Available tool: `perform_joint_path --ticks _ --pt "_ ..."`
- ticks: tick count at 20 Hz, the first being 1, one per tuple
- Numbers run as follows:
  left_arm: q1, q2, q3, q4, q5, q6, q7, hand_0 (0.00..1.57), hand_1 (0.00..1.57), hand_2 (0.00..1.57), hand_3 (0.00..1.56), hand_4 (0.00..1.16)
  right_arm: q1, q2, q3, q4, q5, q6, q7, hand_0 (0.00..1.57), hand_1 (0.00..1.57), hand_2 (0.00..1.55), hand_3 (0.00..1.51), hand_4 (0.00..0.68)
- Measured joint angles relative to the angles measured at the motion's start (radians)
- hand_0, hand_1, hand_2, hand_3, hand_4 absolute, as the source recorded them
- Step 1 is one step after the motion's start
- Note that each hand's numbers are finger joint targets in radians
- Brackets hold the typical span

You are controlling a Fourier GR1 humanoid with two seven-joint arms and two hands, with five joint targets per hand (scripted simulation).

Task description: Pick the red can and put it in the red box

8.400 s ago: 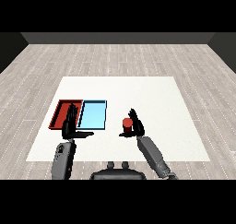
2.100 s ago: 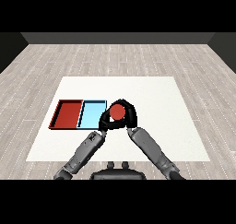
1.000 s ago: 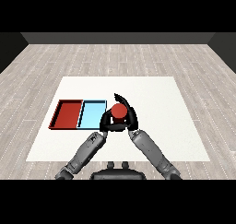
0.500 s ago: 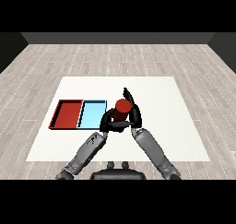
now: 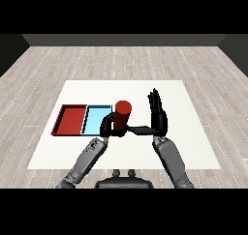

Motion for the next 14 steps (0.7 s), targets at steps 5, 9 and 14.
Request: perform_joint_path --ticks 5,9,14 --pt "-0.027 0.034 0.078 0.019 -0.012 -0.029 0.01 1.57 1.57 1.57 1.46 1.14 0.151 -0.054 -0.06 -0.122 -0.045 0.054 -0.052 0.0 0.0 0.0 0.0 0.0" --pt "-0.028 0.108 0.131 -0.027 -0.031 -0.03 0.071 1.57 1.57 1.57 1.46 1.12 0.255 -0.098 -0.131 -0.151 -0.083 0.094 -0.092 0.0 0.0 0.0 0.0 0.0" --pt "-0.049 0.212 0.228 0.008 -0.043 -0.038 0.131 1.57 1.57 1.57 1.49 1.13 0.368 -0.113 -0.188 -0.137 -0.117 0.13 -0.159 0.0 0.0 0.0 0.0 0.0"
